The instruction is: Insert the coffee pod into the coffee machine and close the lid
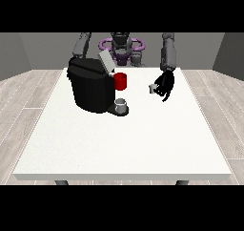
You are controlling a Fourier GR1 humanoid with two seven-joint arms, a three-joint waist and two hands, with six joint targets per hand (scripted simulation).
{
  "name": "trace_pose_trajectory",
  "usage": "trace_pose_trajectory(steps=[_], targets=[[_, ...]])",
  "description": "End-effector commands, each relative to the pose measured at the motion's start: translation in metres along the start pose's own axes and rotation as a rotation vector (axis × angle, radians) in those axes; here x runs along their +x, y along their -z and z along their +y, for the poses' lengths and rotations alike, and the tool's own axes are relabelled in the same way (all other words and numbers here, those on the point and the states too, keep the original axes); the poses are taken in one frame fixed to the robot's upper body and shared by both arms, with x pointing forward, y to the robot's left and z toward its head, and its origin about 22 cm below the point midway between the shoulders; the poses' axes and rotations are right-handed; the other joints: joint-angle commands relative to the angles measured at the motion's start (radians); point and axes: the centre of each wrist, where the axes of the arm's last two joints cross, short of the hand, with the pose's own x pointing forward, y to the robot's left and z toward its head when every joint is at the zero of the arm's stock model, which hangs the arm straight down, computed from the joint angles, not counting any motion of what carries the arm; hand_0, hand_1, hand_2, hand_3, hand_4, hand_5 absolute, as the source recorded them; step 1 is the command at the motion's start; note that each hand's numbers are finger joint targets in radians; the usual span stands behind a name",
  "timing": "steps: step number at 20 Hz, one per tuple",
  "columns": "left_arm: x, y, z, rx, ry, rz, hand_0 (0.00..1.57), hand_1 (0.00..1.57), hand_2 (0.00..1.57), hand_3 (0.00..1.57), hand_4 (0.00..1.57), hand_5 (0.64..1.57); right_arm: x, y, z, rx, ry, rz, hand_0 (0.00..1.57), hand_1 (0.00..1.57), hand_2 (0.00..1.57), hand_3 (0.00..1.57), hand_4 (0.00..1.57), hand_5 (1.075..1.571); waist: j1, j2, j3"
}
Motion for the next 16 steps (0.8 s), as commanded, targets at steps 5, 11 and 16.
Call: trace_pose_trajectory(steps=[5, 11, 16], targets=[[-0.005, 0.002, 0.001, 0.033, -0.042, -0.135, 1.37, 1.37, 1.42, 1.37, 0.68, 1.571, -0.007, -0.006, -0.010, 0.008, 0.011, 0.008, 0.00, 0.00, 0.00, 0.00, 0.31, 1.571, -0.002, 0.013, -0.0094], [0.034, 0.015, -0.026, -0.108, -0.148, -0.108, 1.43, 1.43, 1.42, 1.30, 0.59, 1.571, -0.020, -0.011, -0.032, -0.040, 0.002, 0.132, 0.00, 0.00, 0.00, 0.00, 0.26, 1.571, 0.040, -0.144, -0.0087], [0.043, 0.023, -0.006, -0.056, -0.123, -0.150, 1.40, 1.40, 1.38, 1.28, 0.60, 1.571, -0.032, -0.020, -0.021, -0.001, -0.035, 0.104, 0.00, 0.00, 0.00, 0.00, 0.26, 1.571, 0.024, -0.115, -0.0090]])
